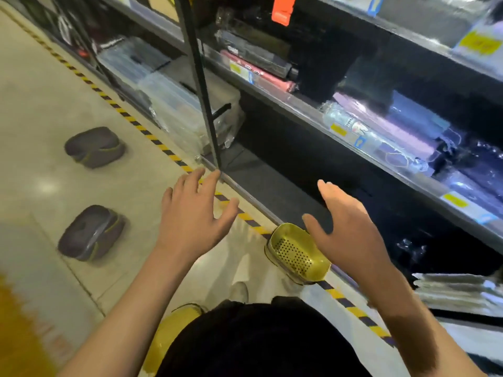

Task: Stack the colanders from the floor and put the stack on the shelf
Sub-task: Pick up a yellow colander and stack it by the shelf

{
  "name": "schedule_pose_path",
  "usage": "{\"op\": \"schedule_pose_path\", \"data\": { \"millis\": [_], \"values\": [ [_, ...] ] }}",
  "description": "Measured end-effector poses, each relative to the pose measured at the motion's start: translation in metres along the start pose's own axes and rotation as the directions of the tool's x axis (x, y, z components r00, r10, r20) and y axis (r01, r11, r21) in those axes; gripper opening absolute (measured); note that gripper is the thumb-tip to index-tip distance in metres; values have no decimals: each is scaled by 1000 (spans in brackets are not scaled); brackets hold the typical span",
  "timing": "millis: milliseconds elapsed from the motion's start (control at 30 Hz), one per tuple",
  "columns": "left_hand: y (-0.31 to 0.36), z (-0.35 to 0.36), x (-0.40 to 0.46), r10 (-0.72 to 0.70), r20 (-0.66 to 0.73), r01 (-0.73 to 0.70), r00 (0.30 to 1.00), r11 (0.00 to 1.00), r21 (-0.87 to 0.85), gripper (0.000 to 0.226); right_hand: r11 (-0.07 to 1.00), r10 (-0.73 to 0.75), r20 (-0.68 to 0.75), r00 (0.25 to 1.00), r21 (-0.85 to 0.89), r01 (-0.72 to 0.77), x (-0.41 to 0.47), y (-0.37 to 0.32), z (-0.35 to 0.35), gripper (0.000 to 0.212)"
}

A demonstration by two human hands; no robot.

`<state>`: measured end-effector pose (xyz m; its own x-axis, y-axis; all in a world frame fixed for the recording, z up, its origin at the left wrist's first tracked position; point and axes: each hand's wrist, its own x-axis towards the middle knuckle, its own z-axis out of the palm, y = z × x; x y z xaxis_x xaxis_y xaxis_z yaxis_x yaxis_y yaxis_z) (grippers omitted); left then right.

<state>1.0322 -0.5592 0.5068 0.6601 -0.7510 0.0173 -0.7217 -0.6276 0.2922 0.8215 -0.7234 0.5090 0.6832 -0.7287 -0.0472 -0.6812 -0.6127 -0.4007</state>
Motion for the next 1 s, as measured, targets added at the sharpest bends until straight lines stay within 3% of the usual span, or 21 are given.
{"op": "schedule_pose_path", "data": {
  "millis": [200, 300, 400, 533, 700, 900, 1000],
  "values": [
    [-15, -17, -61, -265, -94, 266, 960, 964, -9, 69, 972, -234, 129, 964, -6, 237, 14, -25, 4, 72],
    [-15, -18, -103, -394, -121, 394, 911, 919, -25, 69, 929, -362, 229, 904, 5, 370, 12, -31, 10, 71],
    [-11, -14, -149, -509, -128, 510, 851, 860, -25, 67, 833, -546, 223, 808, 37, 553, 0, -38, 23, 68],
    [-8, -12, -211, -619, -157, 626, 769, 780, -6, 67, 760, -626, 353, 695, 81, 645, -17, -58, 43, 68],
    [-18, -9, -283, -720, -216, 729, 659, 682, -48, 64, 674, -712, 376, 593, 128, 728, -64, -85, 62, 69],
    [-53, -1, -356, -791, -203, 790, 578, 604, -103, 65, 622, -735, 414, 536, 98, 777, -115, -118, 96, 69],
    [-82, 3, -394, -801, -188, 797, 569, 593, -114, 65, 634, -716, 428, 551, 68, 770, -143, -136, 115, 69]
  ]
}}
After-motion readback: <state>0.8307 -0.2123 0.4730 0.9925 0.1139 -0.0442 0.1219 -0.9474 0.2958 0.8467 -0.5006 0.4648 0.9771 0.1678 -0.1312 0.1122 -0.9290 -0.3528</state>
